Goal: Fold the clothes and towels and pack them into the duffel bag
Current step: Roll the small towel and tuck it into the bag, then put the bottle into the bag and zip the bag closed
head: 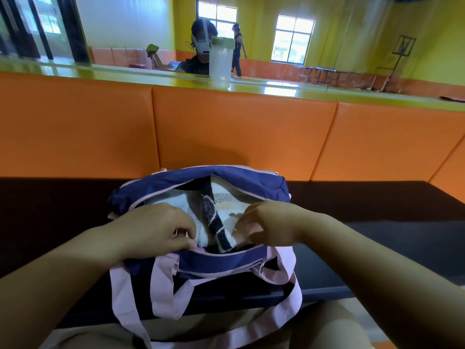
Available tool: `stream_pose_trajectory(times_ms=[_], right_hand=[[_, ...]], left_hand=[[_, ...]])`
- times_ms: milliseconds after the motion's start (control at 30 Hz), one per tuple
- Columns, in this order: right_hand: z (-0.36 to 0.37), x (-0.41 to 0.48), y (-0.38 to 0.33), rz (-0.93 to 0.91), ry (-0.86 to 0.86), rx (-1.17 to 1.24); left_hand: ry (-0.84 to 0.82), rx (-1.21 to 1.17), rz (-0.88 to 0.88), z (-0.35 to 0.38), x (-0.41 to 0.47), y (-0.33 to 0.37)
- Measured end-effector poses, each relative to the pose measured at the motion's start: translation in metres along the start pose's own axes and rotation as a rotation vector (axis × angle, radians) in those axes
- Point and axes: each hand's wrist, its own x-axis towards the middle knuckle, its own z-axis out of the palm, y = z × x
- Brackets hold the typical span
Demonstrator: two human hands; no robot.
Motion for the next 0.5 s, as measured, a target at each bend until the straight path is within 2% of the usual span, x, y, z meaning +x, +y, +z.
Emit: stream_pose_trajectory(times_ms=[100, 300, 500], right_hand=[[-0.021, -0.001, 0.003, -0.008, 0.026, 0.009], [-0.076, 0.015, 0.021, -0.035, 0.187, -0.045], [-0.137, 0.055, 0.058, -0.006, 0.251, -0.172]], left_hand=[[0.023, -0.018, 0.002, -0.018, 0.011, 0.001], [0.086, 0.056, -0.021, -0.066, 0.046, -0.014], [0.074, 0.149, -0.139, -0.102, 0.104, -0.058]])
